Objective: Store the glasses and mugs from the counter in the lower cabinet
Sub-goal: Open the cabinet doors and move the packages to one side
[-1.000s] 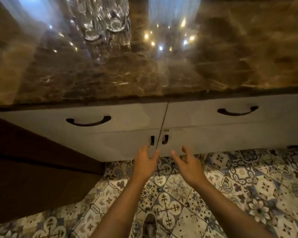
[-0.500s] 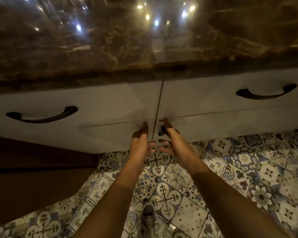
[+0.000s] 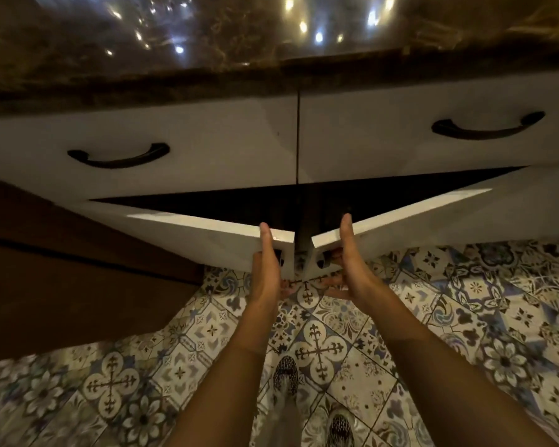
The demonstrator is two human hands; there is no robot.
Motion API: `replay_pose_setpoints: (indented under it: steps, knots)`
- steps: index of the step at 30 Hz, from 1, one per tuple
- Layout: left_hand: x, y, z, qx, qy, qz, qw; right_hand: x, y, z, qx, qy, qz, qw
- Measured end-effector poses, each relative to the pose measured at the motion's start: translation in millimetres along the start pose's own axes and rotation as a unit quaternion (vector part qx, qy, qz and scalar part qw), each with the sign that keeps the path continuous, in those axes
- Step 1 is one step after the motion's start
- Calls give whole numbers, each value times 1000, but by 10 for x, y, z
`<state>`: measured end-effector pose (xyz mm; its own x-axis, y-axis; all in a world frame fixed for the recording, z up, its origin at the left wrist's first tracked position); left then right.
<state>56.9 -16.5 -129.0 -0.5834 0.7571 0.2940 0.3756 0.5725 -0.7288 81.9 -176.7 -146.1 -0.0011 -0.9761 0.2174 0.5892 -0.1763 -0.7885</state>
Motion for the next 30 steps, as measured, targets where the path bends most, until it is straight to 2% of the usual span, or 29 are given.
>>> replay_pose_setpoints:
  steps: [2, 6, 9, 13, 14, 16, 18, 20, 22, 26, 30]
  knots:
    - [175, -117, 161, -8, 10, -22, 1000, 116, -115, -143, -8, -21, -10, 1000]
    - [538, -327, 489, -14, 40, -14, 999, 367, -298, -391, -1, -47, -20, 999]
    - [845, -466, 597, -61, 42, -5, 997, 598, -438, -610, -10, -65, -19, 998]
    - [1290, -574, 632, -134, 71, -70, 986, 939, -634, -856, -8, -86, -10, 996]
    - [1367, -590, 637, -149, 88, -90, 981, 1036, -698, -896, -1, -77, -22, 997]
    - [1478, -686, 562, -184, 129, -129, 966, 1272, -790, -933, 46, -51, -94, 993]
    - [1578, -739, 423, -241, 174, -164, 941, 1508, -932, -903, 134, -40, -175, 975]
    - [1696, -804, 309, -277, 217, -199, 915, 1669, -1094, -895, 218, -71, -215, 949]
    - [1761, -837, 283, -291, 267, -212, 894, 1836, -1224, -938, 264, -119, -253, 923]
    - [1939, -822, 444, -293, 331, -220, 869, 2122, -1356, -1105, 296, -228, -303, 877]
    - [2342, -818, 613, -314, 411, -234, 823, 2409, -1437, -1275, 298, -295, -331, 845]
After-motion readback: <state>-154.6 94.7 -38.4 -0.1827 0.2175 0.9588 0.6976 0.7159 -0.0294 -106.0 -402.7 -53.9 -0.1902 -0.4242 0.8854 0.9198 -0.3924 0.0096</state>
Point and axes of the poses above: each hand's wrist, its own y-axis towards the middle knuckle, its own x-axis out of the back of the hand, z = x × y, the point moved 7 cm from there along y, towards the middle knuckle, and after that the axes turned 15 degrees about -z, right-handed, at the moved point
